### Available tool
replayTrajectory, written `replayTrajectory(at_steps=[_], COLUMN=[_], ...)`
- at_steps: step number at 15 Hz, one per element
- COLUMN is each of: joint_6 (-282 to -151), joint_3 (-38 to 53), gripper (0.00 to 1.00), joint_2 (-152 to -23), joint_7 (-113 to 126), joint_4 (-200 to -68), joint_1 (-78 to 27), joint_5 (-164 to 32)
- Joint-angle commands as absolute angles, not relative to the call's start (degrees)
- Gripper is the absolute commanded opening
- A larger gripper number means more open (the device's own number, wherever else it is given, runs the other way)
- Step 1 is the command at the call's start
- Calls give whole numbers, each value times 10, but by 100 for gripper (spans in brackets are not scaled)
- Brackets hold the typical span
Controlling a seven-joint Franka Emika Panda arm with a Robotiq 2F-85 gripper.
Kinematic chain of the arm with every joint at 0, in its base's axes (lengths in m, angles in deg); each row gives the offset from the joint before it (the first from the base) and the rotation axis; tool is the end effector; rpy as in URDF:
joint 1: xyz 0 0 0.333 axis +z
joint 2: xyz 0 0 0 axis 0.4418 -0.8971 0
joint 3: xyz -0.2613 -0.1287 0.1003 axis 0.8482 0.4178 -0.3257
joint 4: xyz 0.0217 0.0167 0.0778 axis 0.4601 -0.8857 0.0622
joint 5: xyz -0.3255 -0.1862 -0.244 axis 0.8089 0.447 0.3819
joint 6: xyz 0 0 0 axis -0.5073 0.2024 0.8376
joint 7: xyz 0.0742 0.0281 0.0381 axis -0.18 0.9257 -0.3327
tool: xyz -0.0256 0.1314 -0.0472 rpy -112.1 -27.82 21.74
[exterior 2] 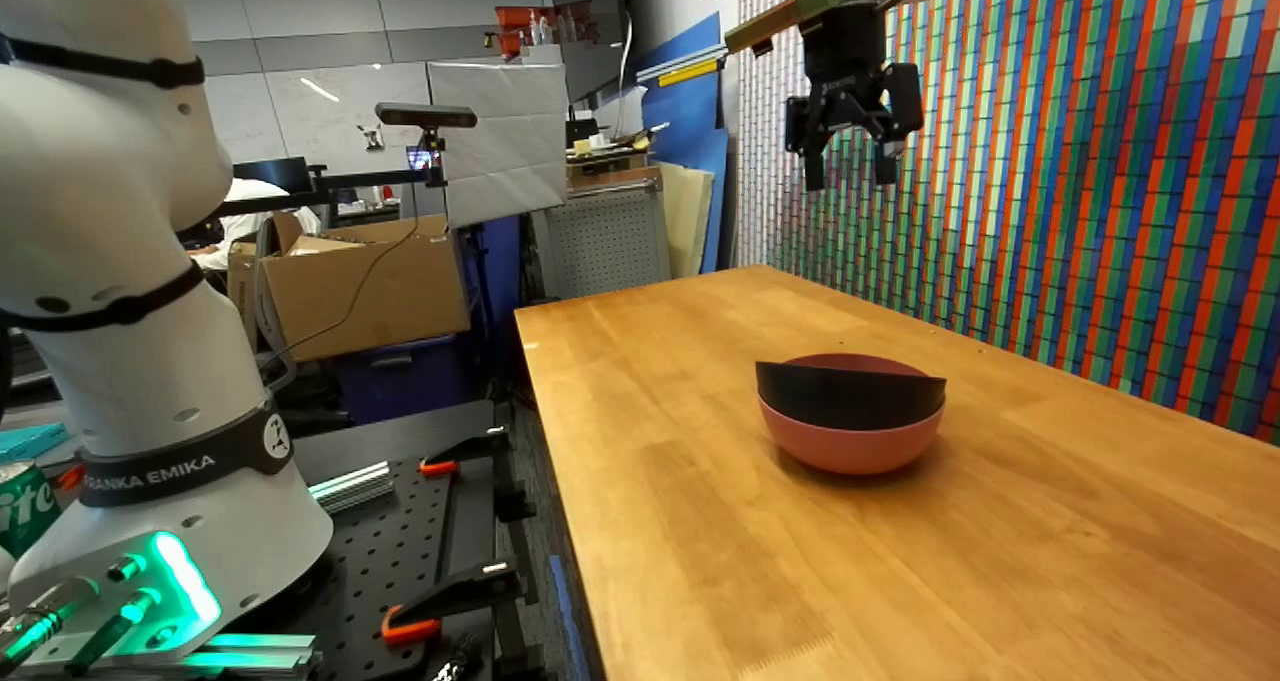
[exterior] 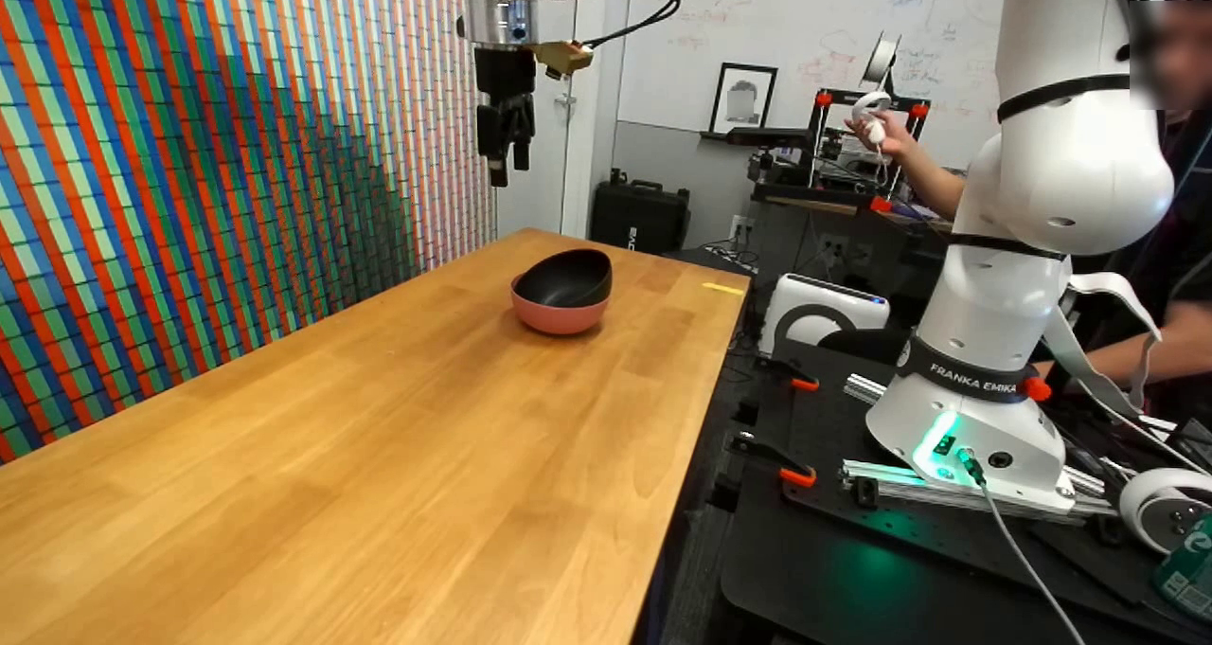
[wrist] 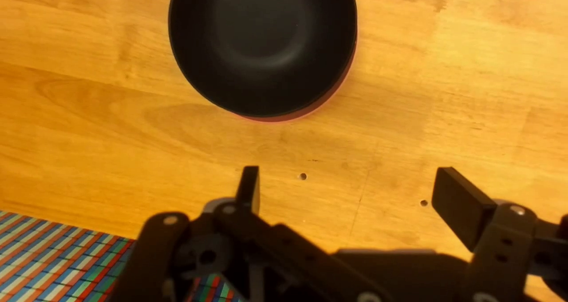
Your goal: Stack the bowls
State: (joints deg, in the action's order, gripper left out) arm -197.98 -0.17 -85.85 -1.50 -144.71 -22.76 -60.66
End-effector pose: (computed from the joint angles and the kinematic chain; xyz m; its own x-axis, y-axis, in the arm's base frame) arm 0.6654 0.0721 0.3320 0.9663 0.2536 -0.0432 0.2569 -0.9606 0.1058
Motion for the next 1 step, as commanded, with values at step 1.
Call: replayTrajectory(at_steps=[1], joint_6=[-1978], joint_3=[1], gripper=[100], joint_2=[-860], joint_7=[-16], joint_4=[-1445], joint_1=[-225], joint_5=[-607])
